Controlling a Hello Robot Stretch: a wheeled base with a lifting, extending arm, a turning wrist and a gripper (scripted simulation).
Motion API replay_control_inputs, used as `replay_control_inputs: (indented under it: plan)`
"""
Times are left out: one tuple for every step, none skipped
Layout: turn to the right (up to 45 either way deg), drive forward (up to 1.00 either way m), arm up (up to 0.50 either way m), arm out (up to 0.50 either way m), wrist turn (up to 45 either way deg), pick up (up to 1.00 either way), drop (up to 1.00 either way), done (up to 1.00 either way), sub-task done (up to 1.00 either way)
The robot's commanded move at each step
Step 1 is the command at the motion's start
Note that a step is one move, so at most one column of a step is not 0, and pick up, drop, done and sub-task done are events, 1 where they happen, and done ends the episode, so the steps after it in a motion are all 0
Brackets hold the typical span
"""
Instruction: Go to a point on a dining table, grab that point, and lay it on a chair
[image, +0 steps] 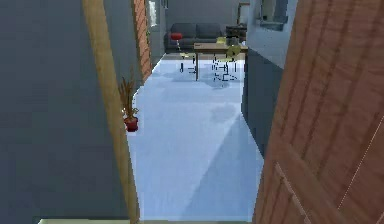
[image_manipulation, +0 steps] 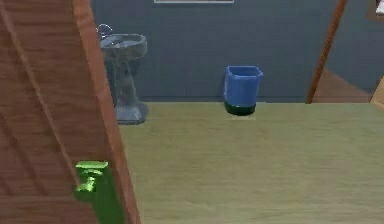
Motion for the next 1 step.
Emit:
replay_control_inputs:
  plan:
    - [0.0,0.30,0.00,0.00,0.0,0.00,0.00,0.00,0.00]
